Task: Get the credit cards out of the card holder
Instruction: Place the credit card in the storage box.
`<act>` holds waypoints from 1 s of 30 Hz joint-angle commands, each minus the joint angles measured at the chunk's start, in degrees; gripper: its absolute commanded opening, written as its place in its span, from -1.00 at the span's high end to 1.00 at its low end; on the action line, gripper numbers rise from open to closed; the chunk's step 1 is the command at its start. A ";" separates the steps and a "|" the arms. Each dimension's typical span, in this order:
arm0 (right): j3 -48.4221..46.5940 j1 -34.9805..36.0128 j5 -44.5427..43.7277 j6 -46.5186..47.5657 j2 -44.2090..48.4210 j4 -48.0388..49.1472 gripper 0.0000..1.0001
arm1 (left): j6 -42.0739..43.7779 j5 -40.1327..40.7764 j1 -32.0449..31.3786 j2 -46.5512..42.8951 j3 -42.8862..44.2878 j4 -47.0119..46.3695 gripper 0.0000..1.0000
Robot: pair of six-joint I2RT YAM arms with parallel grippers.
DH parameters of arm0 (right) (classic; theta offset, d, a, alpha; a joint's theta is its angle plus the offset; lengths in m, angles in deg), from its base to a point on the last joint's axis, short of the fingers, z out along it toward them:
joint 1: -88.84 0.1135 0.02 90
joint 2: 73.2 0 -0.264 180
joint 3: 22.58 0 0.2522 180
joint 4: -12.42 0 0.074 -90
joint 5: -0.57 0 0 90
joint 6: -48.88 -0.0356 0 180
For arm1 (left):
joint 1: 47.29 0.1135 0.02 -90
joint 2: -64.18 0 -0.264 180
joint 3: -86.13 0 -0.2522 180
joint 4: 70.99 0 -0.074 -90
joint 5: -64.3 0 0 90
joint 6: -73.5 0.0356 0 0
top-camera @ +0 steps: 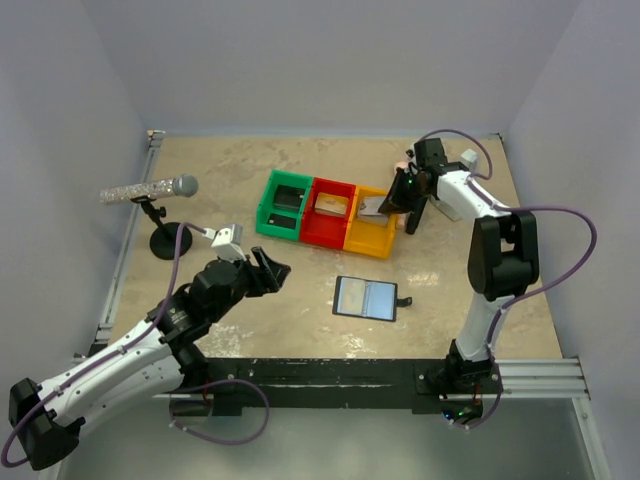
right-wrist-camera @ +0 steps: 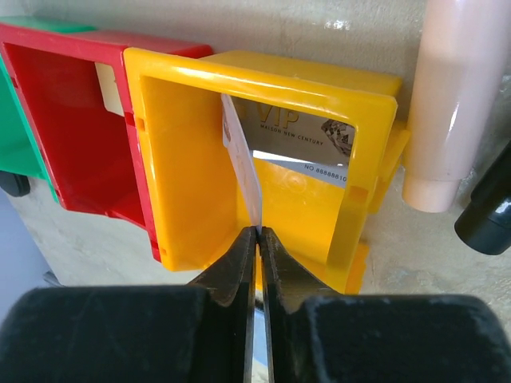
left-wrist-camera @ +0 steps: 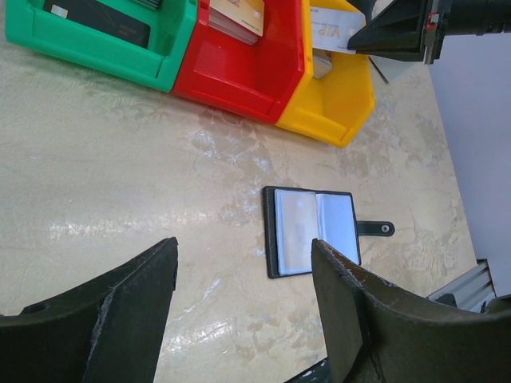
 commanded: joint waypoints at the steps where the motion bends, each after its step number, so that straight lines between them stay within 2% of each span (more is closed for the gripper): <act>1: -1.29 -0.71 0.71 -1.07 0.21 1.44 0.80 | 0.85 -0.71 0.09 0.36 -0.43 -2.77 -0.43; 22: -0.67 -1.32 -0.69 -1.16 2.84 1.70 0.38 | 1.12 -1.59 0.09 1.24 -0.43 -3.21 -0.45; 27: 0.12 -1.50 -1.83 0.41 4.51 1.79 0.34 | 1.29 -1.77 0.18 1.33 -0.35 -3.12 -0.45; 30: -0.58 -0.01 -3.15 3.22 5.48 1.01 0.43 | 1.20 -1.68 0.18 1.59 -0.52 -3.47 -0.45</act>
